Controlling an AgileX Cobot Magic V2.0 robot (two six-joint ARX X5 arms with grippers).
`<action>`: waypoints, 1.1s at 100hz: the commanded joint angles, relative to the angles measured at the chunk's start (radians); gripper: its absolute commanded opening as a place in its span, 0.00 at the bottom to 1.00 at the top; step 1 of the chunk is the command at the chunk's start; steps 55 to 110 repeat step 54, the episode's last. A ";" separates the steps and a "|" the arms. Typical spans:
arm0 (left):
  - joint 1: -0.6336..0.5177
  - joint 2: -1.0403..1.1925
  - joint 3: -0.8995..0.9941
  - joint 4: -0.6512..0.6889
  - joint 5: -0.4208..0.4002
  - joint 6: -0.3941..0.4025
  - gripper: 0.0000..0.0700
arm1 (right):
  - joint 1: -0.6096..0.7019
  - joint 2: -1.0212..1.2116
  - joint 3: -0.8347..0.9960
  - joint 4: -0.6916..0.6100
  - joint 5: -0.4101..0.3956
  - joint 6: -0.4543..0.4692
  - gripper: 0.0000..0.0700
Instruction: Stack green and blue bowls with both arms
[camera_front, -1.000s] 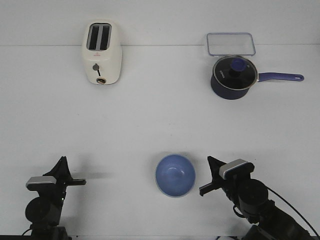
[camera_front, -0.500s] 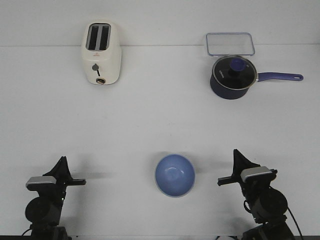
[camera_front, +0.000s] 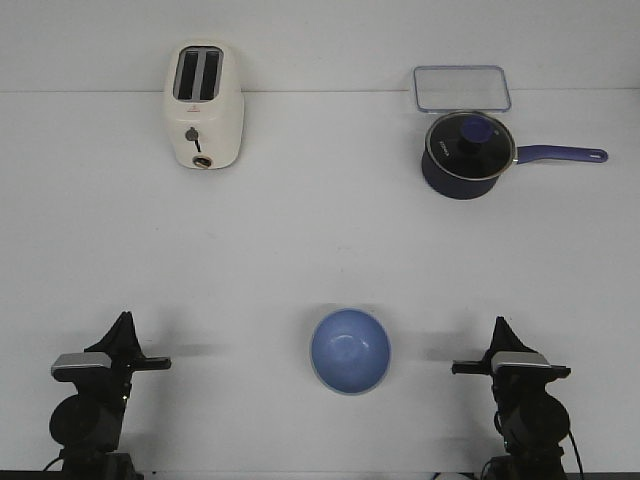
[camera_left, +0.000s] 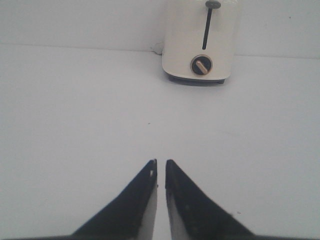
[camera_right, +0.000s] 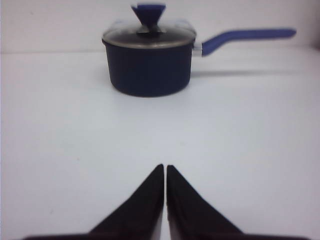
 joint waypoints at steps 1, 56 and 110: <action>0.002 -0.001 -0.020 0.009 0.004 0.011 0.02 | 0.000 0.000 -0.003 0.016 -0.003 0.008 0.01; 0.002 -0.001 -0.019 0.009 0.004 0.011 0.02 | 0.002 0.000 -0.003 0.034 -0.002 0.029 0.01; 0.002 -0.001 -0.019 0.009 0.004 0.011 0.02 | 0.002 0.000 -0.003 0.034 -0.002 0.029 0.01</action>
